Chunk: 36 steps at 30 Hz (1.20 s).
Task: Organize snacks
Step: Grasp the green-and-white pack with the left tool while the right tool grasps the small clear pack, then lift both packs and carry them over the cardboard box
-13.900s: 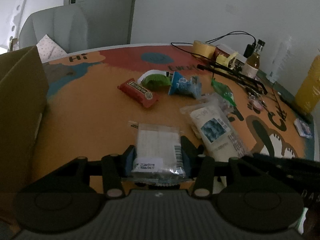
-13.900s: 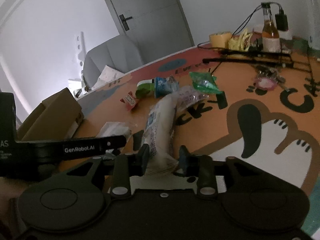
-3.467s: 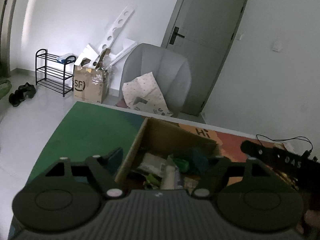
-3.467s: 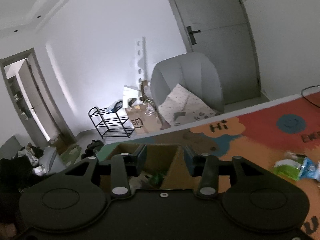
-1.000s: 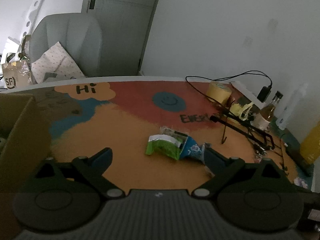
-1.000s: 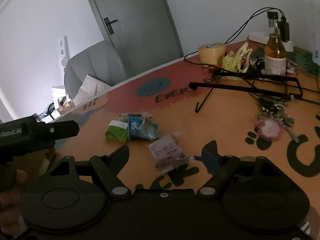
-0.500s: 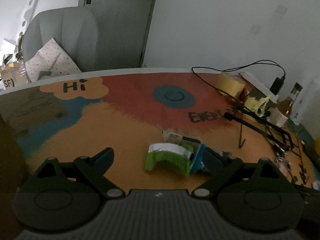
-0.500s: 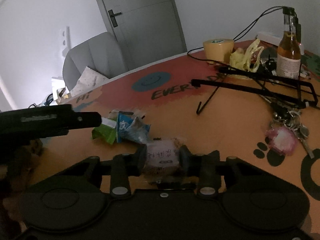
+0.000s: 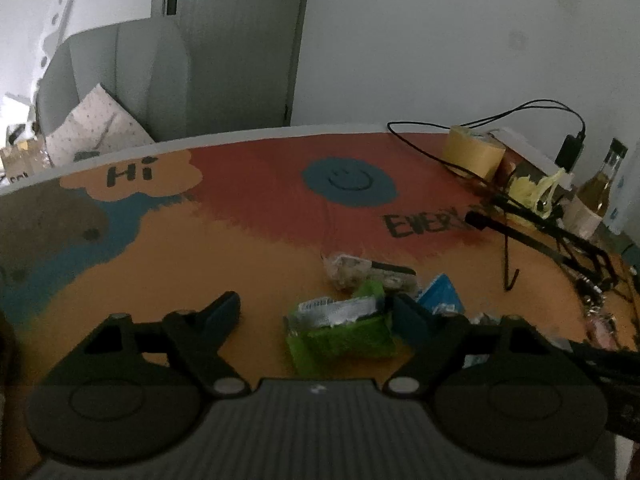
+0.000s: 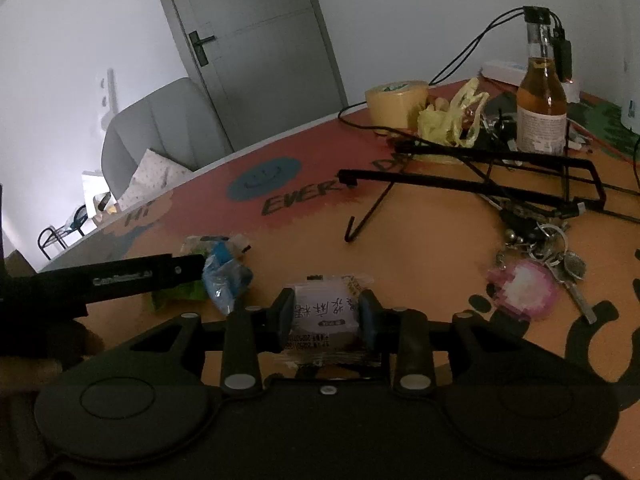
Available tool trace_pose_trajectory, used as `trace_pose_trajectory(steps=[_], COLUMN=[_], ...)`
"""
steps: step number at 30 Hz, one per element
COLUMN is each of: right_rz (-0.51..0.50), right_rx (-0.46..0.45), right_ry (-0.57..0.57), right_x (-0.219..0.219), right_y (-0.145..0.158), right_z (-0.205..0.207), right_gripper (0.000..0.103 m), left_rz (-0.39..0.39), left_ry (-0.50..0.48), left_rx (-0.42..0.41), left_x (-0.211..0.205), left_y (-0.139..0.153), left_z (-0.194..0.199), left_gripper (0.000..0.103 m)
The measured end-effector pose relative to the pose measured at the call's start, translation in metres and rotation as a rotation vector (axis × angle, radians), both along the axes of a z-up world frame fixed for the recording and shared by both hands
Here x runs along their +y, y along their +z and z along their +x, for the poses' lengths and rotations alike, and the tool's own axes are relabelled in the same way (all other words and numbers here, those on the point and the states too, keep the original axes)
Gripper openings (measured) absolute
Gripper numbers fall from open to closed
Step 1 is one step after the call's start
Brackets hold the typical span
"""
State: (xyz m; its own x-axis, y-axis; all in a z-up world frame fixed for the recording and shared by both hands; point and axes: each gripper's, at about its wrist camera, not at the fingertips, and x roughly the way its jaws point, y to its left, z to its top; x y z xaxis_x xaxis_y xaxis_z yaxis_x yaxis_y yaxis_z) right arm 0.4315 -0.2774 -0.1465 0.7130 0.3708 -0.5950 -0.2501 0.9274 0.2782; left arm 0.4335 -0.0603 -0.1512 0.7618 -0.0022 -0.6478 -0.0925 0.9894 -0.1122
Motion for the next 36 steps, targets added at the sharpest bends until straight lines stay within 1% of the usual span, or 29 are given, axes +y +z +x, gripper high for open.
trace_pose_trajectory(steps=[2,3,4,5,6,8,10,11,12,16,23,36], right_rz=[-0.02,-0.038,-0.051,-0.066,-0.082,-0.122,-0.144,-0.155,-0.153,-0.104,-0.075,-0.025], right_rx=[-0.006,-0.01,-0.015,-0.021,-0.029,-0.044,-0.049,-0.052,-0.05,-0.029,-0.046,-0.113], right_ry=[0.011,0.018,0.021,0.024,0.028,0.033,0.021,0.015,0.013,0.013,0.022,0.052], right_x=[0.004,0.006,0.008,0.01,0.012,0.018,0.02,0.021,0.021,0.019,0.027,0.043], right_y=[0.001,0.001,0.0,0.0,0.0,0.0,0.0,0.0,0.001,0.004,0.011,0.042], right_z=[-0.002,-0.003,-0.003,-0.004,-0.005,-0.007,-0.008,-0.008,-0.009,-0.016,-0.035,-0.062], right_gripper=[0.041,0.042,0.043,0.043,0.043,0.043,0.037,0.035,0.034,0.033,0.033,0.033], left_rz=[0.022,0.032,0.032,0.022,0.006,-0.017,-0.039,-0.052,-0.061,-0.07,-0.065,-0.043], left_ry=[0.001,0.001,0.0,-0.001,-0.004,-0.01,-0.012,-0.014,-0.016,-0.028,-0.03,-0.007], left_rx=[-0.002,0.001,0.002,0.005,0.008,0.014,0.024,0.027,0.029,0.022,-0.016,-0.091], left_x=[-0.001,-0.002,-0.001,0.001,0.004,0.006,0.009,0.011,0.012,0.014,0.018,0.026], left_y=[0.0,0.001,0.002,0.003,0.004,0.005,0.006,0.007,0.008,0.013,0.03,0.067], left_z=[-0.001,-0.002,-0.002,-0.004,-0.005,-0.009,-0.015,-0.017,-0.02,-0.035,-0.06,-0.103], left_gripper=[0.062,0.057,0.05,0.046,0.043,0.034,0.026,0.023,0.023,0.02,0.019,0.019])
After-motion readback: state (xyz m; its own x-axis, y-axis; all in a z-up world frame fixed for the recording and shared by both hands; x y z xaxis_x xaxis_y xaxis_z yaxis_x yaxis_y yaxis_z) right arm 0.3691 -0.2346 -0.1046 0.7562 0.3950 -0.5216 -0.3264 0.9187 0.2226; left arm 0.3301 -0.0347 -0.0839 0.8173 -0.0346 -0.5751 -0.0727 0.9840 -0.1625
